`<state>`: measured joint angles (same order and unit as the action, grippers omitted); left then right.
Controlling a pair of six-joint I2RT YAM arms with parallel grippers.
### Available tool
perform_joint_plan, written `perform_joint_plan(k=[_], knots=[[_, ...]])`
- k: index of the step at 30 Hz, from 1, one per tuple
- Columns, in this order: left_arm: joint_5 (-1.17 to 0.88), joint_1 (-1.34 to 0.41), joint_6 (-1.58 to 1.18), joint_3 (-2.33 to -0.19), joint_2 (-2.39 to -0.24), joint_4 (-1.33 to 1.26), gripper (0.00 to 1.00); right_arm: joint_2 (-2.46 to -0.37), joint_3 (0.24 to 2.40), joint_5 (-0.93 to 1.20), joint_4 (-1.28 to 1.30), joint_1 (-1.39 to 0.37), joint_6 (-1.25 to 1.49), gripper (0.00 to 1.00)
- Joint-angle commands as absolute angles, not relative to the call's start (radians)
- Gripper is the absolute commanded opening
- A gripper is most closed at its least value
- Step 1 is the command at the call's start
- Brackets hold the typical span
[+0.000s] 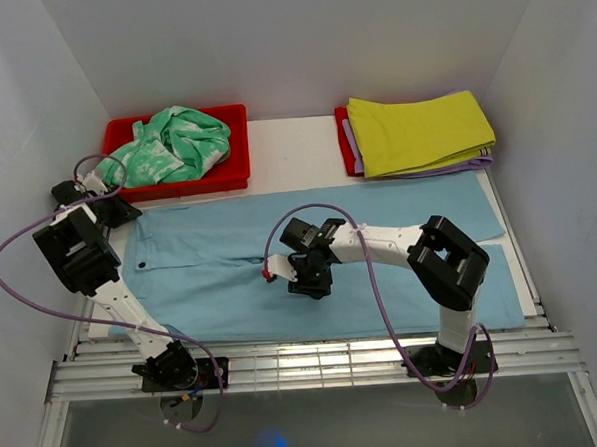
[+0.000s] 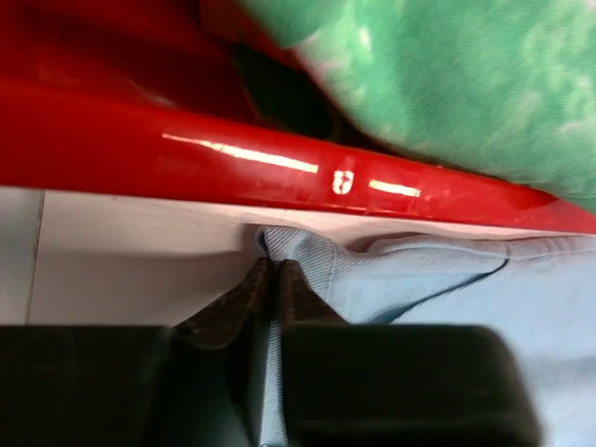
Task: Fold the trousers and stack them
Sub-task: Flatten the trousers out
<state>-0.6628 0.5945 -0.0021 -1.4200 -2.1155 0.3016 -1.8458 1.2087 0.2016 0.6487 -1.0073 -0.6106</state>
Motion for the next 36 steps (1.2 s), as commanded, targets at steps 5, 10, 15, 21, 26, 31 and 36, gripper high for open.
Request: perform_joint_plan(k=[5, 10, 15, 21, 26, 31, 36], knots=[[-0.736, 0.603, -0.049, -1.436, -2.033, 0.169, 0.00, -1.893, 1.163, 0.362, 0.844, -1.022, -0.667, 0.38], [-0.744, 0.603, -0.003, -1.503, -2.023, 0.199, 0.00, -1.861, 1.129, 0.371, 0.868, -1.022, -0.684, 0.38], [-0.767, 0.603, 0.061, -1.508, -2.014, 0.228, 0.00, -1.847, 1.112, 0.361, 0.871, -1.022, -0.692, 0.37], [-0.906, 0.601, 0.256, -1.445, -1.967, 0.353, 0.00, -1.776, 1.190, 0.350, 0.874, -0.967, -0.632, 0.44], [-0.890, 0.597, 0.472, -1.371, -1.901, 0.503, 0.00, -1.726, 1.353, 0.354, 0.936, -0.740, -0.611, 0.46], [-0.828, 0.598, 0.716, -1.273, -1.862, 0.595, 0.00, -1.790, 1.512, 0.272, 0.957, -0.493, -0.673, 0.45], [-0.769, 0.598, 0.877, -1.232, -1.849, 0.638, 0.00, -1.920, 1.612, 0.221, 0.946, -0.374, -0.710, 0.44]])
